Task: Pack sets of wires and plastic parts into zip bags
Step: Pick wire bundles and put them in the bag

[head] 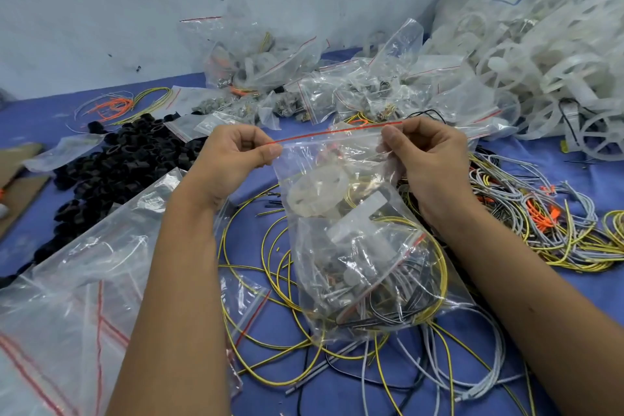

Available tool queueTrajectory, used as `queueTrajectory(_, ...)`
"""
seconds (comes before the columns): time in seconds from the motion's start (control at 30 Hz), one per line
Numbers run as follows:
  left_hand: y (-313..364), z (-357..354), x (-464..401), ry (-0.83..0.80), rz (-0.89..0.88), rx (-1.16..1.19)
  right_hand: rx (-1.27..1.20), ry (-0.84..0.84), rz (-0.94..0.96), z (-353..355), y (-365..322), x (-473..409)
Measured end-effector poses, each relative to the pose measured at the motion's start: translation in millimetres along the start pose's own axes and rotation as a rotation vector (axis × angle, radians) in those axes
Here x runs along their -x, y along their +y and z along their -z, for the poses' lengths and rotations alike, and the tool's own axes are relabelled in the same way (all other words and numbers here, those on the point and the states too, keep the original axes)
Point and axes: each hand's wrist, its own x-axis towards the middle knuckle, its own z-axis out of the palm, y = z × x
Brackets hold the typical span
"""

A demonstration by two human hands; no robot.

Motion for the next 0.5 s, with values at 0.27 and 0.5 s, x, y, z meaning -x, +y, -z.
queueTrajectory(0.27,20,-10,1,0.018,-0.001,0.493,0.135,-0.358,0.011,-8,-28,8)
queueTrajectory(0.5,31,-32,-10,0.285,-0.024,0.636,0.245,-0.913,-0.195,-22,-26,23)
